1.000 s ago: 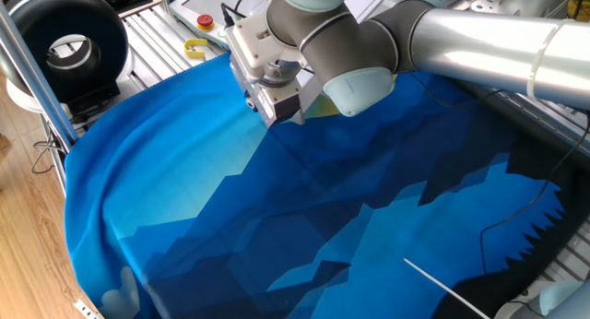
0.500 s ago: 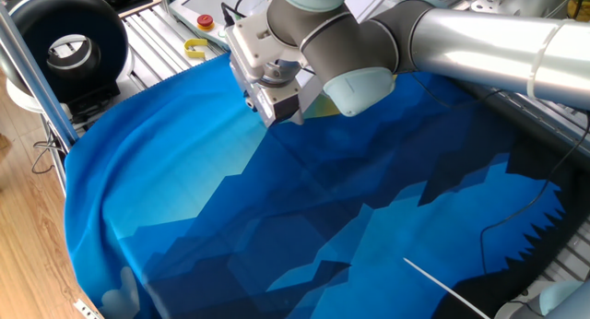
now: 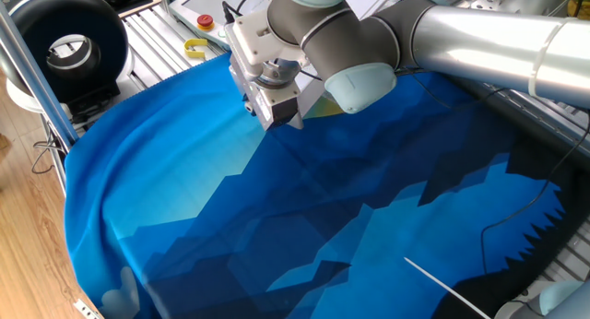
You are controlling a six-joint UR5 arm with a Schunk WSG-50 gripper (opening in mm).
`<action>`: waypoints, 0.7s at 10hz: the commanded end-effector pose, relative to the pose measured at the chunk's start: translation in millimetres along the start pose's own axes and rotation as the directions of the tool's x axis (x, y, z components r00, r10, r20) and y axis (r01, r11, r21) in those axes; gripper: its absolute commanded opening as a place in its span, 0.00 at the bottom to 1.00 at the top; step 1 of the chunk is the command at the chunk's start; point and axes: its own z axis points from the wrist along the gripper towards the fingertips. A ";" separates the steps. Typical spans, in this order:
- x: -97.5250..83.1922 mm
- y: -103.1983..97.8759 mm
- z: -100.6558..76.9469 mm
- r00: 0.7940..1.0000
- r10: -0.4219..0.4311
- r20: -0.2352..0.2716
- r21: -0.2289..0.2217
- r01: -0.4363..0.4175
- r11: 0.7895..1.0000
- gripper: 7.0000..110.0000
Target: Grasp the handle and open the drawer
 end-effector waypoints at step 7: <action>22.5 21.0 -2.6 0.996 0.009 -0.085 -0.088 -0.016 0.996 0.00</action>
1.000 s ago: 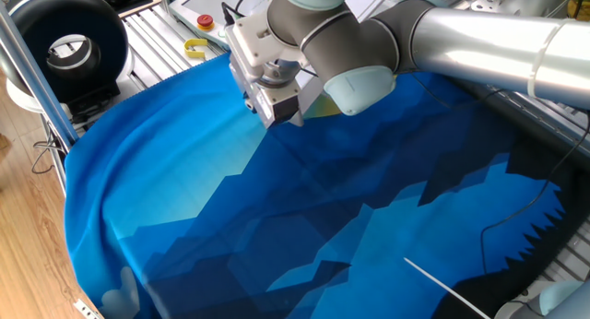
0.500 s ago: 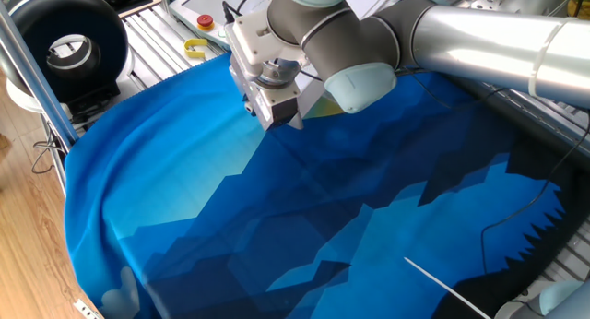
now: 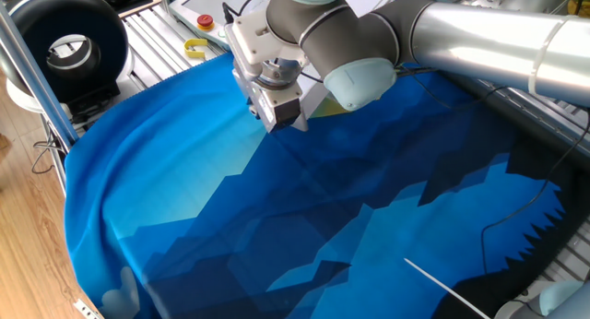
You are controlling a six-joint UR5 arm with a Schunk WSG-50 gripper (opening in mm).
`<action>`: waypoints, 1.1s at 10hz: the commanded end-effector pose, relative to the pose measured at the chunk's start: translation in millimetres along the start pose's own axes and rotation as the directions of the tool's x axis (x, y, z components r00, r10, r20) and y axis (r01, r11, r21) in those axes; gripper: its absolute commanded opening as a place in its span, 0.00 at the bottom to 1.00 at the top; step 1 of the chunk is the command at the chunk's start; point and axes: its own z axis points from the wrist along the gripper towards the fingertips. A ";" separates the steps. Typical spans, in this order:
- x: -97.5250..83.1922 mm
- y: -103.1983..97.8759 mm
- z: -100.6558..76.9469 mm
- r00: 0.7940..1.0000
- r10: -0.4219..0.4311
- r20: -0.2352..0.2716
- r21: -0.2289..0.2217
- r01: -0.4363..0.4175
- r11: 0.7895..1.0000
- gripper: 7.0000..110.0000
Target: Grasp the handle and open the drawer
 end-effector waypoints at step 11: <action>-5.2 6.0 -1.0 1.000 -0.004 0.027 -0.028 0.005 1.000 0.00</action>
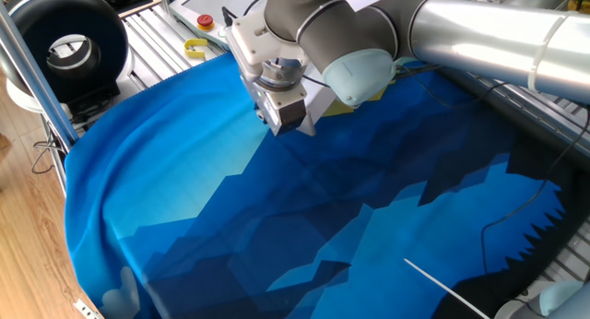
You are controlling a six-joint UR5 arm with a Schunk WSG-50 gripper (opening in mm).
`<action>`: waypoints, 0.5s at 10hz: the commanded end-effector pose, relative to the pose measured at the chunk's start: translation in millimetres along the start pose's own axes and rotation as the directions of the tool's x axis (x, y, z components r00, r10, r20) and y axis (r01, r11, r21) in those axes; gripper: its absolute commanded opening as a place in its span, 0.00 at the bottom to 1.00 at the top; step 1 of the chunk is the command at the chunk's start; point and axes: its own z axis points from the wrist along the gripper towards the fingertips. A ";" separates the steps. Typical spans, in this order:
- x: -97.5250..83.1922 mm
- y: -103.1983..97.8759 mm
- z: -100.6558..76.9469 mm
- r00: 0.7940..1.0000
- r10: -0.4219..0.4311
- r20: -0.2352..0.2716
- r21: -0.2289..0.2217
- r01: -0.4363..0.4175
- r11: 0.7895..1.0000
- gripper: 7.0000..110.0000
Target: Grasp the handle and open the drawer
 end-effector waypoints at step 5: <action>15.9 9.6 -1.4 0.992 -0.118 -0.052 -0.049 0.115 0.992 0.57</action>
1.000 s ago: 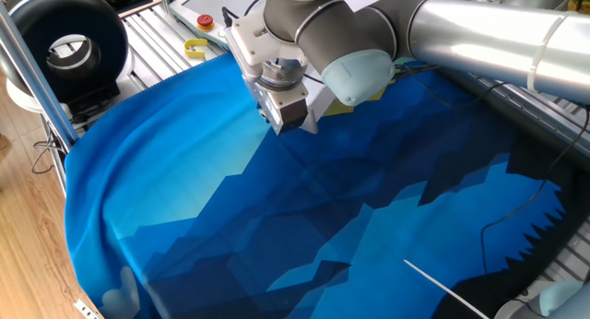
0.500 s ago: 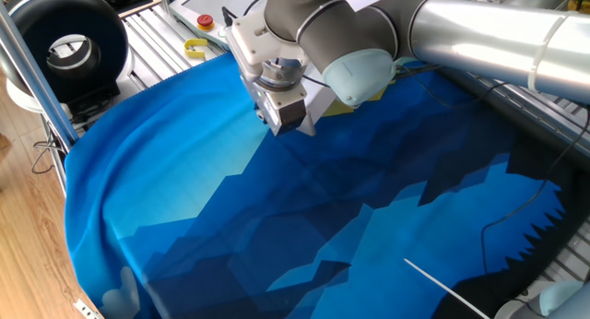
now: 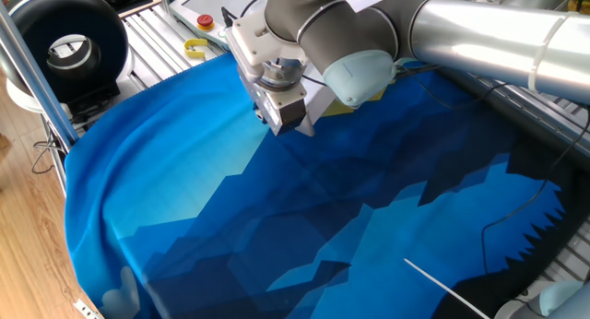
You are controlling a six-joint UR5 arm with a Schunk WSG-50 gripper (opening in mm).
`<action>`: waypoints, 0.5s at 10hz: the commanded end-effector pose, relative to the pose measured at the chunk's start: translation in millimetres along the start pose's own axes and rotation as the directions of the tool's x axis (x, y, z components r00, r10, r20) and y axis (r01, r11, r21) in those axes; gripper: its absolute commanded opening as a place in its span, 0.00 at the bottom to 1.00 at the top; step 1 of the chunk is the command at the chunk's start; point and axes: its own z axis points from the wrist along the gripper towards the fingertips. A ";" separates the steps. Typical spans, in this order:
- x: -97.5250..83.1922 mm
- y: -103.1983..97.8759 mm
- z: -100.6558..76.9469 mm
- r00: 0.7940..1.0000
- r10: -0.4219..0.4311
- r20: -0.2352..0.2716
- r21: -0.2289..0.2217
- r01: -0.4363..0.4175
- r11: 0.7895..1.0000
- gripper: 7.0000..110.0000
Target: Grasp the handle and open the drawer
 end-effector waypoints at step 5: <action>7.4 10.2 -1.2 0.998 -0.060 -0.021 -0.046 0.059 0.997 1.00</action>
